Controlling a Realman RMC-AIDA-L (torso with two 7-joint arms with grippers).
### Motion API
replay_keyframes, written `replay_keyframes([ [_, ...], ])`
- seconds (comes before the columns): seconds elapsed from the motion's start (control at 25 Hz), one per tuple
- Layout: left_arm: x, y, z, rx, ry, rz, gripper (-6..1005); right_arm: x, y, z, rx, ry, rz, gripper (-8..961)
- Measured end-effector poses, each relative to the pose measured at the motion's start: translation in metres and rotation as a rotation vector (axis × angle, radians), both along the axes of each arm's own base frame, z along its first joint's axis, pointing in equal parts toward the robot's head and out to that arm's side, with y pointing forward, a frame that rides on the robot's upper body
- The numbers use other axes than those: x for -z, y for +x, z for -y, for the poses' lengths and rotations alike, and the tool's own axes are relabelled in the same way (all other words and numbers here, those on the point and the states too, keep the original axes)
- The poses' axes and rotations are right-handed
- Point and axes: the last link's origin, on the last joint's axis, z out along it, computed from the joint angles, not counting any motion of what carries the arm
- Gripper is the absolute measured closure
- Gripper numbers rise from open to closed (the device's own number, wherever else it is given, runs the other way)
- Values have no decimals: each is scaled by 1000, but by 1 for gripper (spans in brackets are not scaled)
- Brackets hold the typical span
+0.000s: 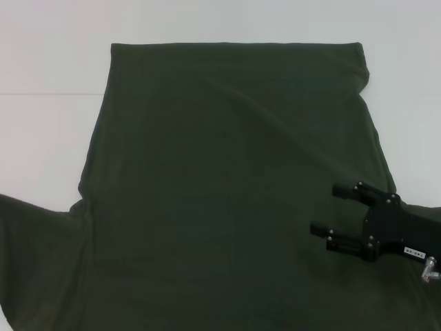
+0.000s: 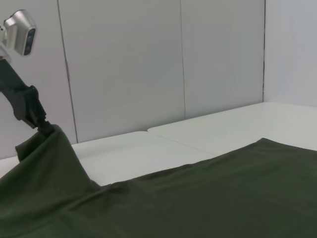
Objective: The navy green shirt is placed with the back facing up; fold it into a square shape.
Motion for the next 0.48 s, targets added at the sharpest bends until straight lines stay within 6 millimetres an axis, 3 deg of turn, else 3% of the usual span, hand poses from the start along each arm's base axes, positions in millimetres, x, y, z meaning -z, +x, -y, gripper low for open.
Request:
replay_keyframes([
  [0.48,18,23,-11,6,-48,69,972,1,-1,1,-5,-1,-3,57],
])
